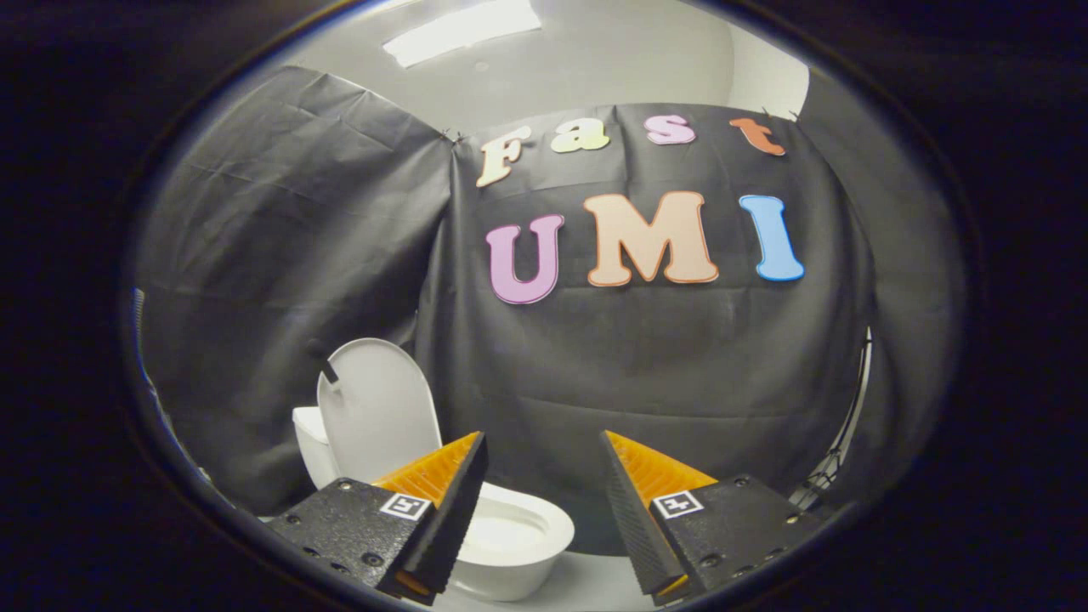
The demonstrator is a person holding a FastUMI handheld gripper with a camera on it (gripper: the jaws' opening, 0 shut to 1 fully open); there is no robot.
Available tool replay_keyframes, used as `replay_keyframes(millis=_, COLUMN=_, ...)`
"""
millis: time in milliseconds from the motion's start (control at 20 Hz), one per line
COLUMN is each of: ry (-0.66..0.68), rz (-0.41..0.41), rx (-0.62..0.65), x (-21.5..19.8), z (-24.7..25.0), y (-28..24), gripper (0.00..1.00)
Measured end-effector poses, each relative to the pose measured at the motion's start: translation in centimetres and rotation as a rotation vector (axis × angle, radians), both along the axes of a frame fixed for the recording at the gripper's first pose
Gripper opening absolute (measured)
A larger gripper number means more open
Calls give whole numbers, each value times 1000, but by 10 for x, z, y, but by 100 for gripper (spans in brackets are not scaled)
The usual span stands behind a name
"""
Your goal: Open the toilet lid.
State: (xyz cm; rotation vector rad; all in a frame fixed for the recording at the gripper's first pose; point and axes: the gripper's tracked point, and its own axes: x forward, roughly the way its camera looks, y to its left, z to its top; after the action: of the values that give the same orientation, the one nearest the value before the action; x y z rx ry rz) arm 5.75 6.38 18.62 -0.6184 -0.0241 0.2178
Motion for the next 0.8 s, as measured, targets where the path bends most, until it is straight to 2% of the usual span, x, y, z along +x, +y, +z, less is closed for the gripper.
replay_keyframes(millis=150, ry=-19, rz=61, rx=3, x=-4, z=1, y=-13, gripper=80)
replay_keyframes(millis=450, ry=-58, rz=8, rx=82, x=-15, z=15, y=-62, gripper=80)
replay_keyframes(millis=800, ry=-65, rz=-117, rx=130, x=-27, z=12, y=-116, gripper=80)
